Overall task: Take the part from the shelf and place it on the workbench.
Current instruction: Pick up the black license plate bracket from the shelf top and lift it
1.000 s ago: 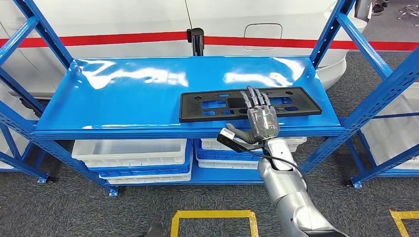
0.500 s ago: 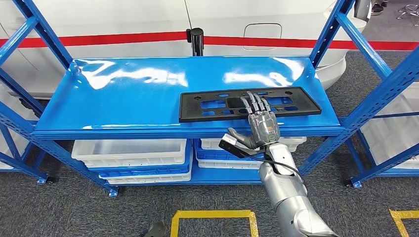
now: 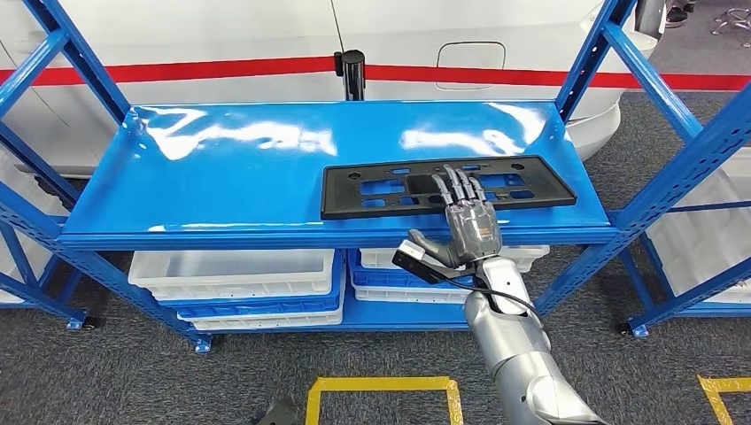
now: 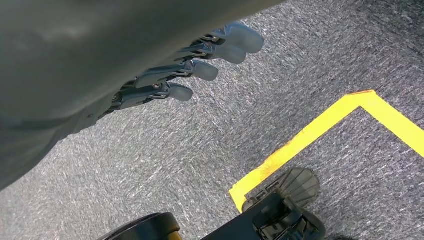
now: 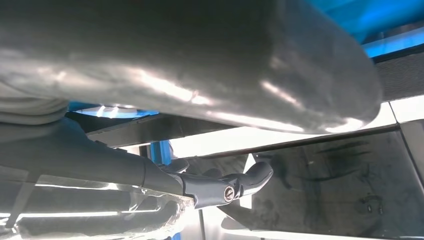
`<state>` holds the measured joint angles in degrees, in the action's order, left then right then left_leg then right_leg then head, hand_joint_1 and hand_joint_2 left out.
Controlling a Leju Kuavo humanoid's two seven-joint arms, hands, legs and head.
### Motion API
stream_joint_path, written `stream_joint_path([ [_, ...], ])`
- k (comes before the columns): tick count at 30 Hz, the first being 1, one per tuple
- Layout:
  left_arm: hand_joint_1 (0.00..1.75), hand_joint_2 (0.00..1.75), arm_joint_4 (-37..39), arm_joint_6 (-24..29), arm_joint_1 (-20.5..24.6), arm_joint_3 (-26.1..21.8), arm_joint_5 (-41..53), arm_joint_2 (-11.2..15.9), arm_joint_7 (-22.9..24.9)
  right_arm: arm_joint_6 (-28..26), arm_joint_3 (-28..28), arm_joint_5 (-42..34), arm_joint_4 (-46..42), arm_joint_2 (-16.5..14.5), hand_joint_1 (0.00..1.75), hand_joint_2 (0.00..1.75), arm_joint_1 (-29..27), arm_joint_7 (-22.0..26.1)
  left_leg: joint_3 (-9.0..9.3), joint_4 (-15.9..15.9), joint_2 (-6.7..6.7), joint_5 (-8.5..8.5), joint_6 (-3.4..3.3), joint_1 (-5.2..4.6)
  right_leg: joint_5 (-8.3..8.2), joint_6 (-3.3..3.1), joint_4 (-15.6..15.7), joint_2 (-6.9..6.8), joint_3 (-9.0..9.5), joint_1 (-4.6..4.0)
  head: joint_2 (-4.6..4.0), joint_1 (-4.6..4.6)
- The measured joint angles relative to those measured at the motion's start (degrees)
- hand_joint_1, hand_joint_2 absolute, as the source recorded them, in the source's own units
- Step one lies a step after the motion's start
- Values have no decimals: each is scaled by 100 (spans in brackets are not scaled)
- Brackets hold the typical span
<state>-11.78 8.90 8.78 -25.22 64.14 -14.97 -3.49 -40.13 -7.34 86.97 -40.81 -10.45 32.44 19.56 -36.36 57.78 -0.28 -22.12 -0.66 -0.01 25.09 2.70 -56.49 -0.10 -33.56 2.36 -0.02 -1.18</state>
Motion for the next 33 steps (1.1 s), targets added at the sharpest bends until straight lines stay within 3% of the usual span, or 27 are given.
stream_joint_path([
  [1,0,0,0,16,0,0,-6,-1,-5,0,-4,-11,1,1,0,131,0,-28,0,0,0,0,0,0,0,0,0,0,0,0,0,0],
  [2,0,0,0,34,0,0,-9,-1,-12,0,-7,2,0,3,0,131,0,-74,0,0,0,0,0,0,0,0,0,0,0,0,0,0],
  [5,0,0,2,74,-3,0,-11,-8,-29,0,30,167,-27,23,0,0,-13,-371,0,0,0,0,0,0,0,0,0,0,1,0,0,0],
  [6,0,0,2,79,-5,0,-12,-10,-32,0,70,213,-43,36,0,0,-20,-492,0,0,0,0,0,0,0,0,0,0,1,0,0,0],
  [10,0,0,2,81,-30,0,-7,-11,-50,0,429,281,-95,135,0,175,-30,-1116,-1,0,0,0,0,0,0,0,0,0,1,0,0,-1],
  [14,0,0,2,72,-58,2,26,-11,-66,0,1317,292,-7,384,0,175,64,-2400,-5,0,0,0,0,0,0,0,0,0,1,0,0,-2],
  [17,0,0,1,47,-61,6,42,-11,-55,1,2513,294,306,678,0,175,364,-3479,-5,0,0,1,-1,0,-1,0,0,1,0,0,0,-1],
  [19,0,0,0,38,-61,8,43,-11,-32,-3,3356,295,599,831,0,175,627,-3930,-3,0,0,1,-2,0,-1,1,0,0,1,0,0,-1],
  [22,0,0,0,49,-61,9,45,-12,-3,-14,4403,295,1056,966,0,175,1040,-4335,10,1,1,2,-3,0,-1,1,1,0,9,0,0,-2],
  [27,0,0,0,87,-62,22,104,-17,53,-15,5652,294,1622,1085,0,175,1542,-4913,21,1,-1,2,-3,1,0,1,2,-2,21,0,0,-2],
  [33,0,0,1,187,-67,28,121,-27,95,-16,6615,271,2024,1099,0,175,1848,-5205,43,1,0,0,-5,0,-1,2,6,0,46,0,0,-1],
])
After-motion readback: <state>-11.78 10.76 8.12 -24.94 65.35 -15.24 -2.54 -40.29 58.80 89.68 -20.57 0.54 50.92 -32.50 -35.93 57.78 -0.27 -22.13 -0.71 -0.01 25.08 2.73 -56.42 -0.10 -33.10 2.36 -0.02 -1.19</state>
